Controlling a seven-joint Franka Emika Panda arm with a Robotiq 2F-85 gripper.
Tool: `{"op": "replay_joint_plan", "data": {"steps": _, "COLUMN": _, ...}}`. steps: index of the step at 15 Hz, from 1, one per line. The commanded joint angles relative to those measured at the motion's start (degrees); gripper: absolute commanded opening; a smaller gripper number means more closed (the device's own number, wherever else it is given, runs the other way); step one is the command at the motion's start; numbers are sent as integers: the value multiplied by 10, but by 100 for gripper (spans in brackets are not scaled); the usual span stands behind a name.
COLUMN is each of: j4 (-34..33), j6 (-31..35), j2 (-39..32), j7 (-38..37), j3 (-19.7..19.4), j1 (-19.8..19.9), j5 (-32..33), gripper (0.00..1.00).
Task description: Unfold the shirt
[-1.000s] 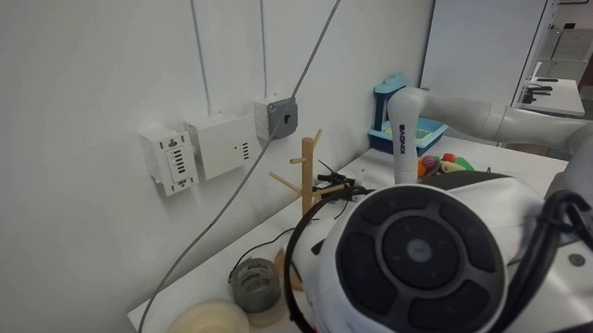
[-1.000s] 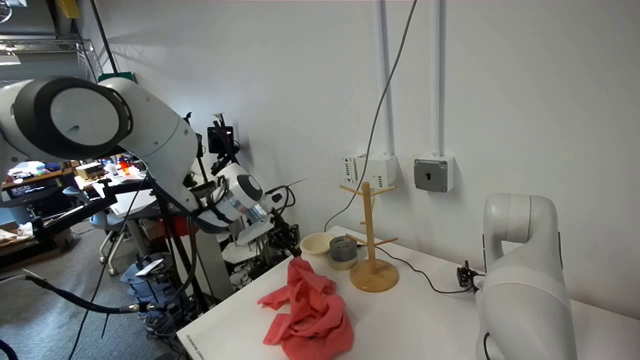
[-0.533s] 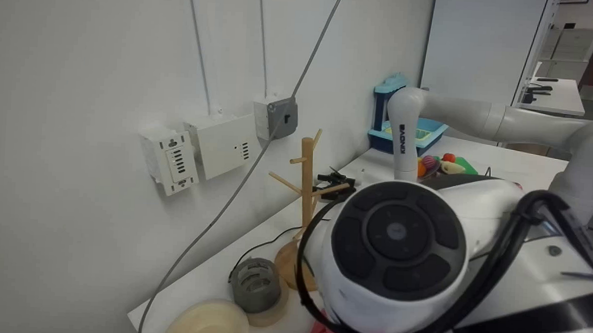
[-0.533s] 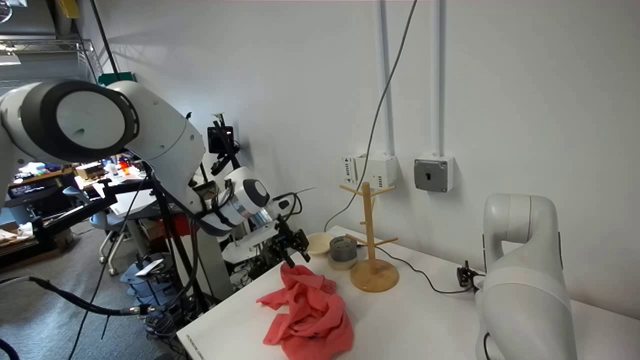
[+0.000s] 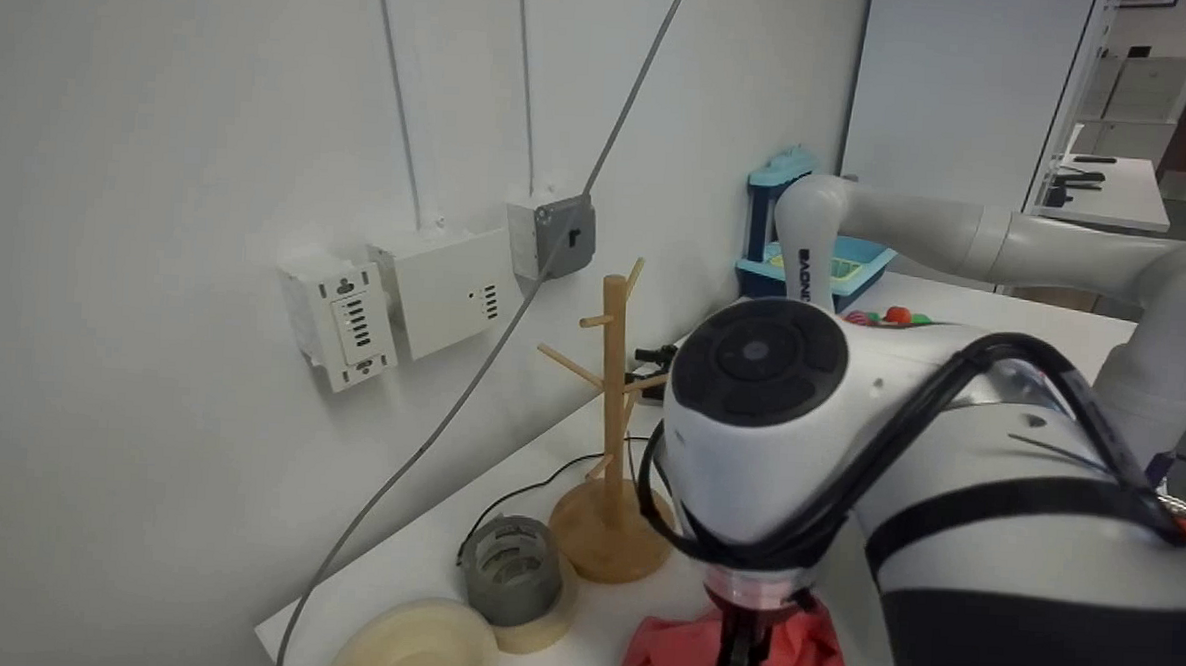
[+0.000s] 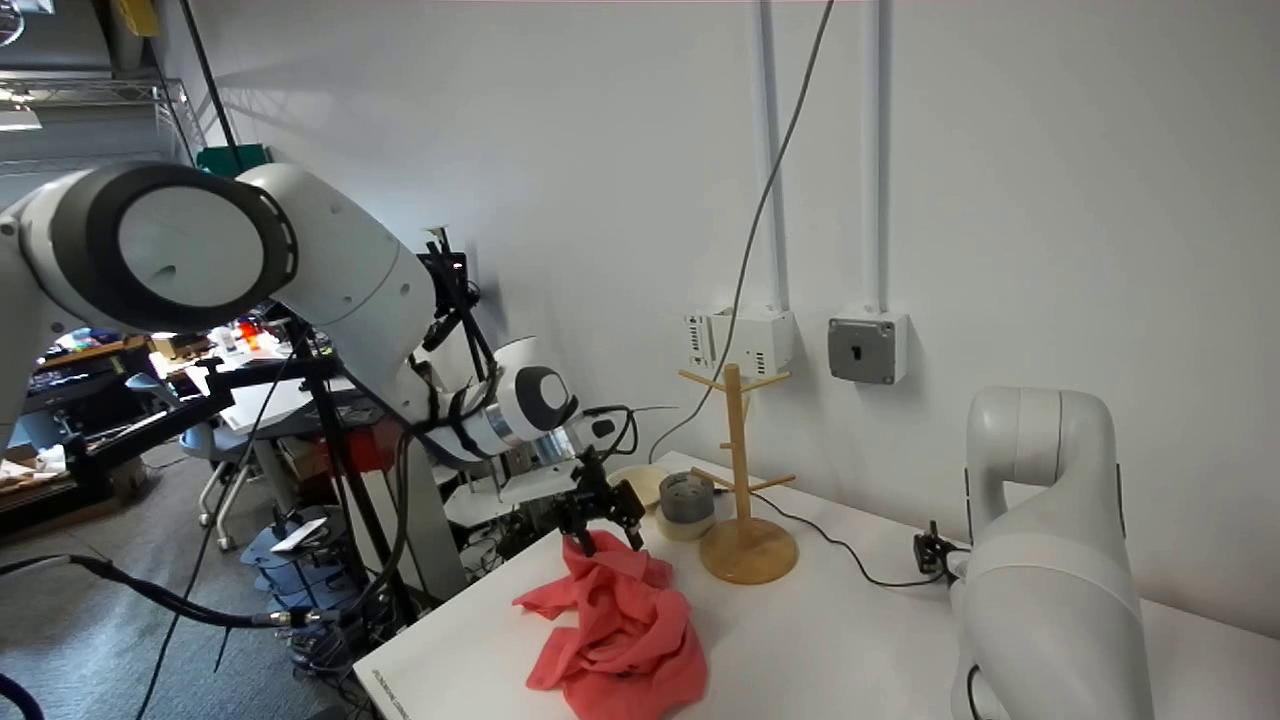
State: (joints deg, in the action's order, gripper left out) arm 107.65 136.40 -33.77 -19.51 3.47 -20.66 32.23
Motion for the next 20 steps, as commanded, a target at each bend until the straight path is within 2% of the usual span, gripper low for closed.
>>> {"op": "replay_joint_plan", "data": {"steps": 1, "j4": -20, "j6": 27, "j2": -5, "j7": 37, "j3": 7, "j1": 33, "j5": -75, "gripper": 100}}
{"op": "replay_joint_plan", "data": {"steps": 5, "j4": -30, "j6": 30, "j2": -14, "j7": 67, "j3": 22, "j1": 69, "j5": -193, "gripper": 100}}
{"op": "replay_joint_plan", "data": {"steps": 9, "j4": -34, "j6": 29, "j2": -21, "j7": 65, "j3": 30, "j1": 93, "j5": -299, "gripper": 100}}
{"op": "replay_joint_plan", "data": {"steps": 15, "j4": -51, "j6": 27, "j2": -52, "j7": 48, "j3": 31, "j1": 103, "j5": -398, "gripper": 100}}
{"op": "replay_joint_plan", "data": {"steps": 20, "j4": -67, "j6": 23, "j2": -73, "j7": 31, "j3": 28, "j1": 102, "j5": -444, "gripper": 100}}
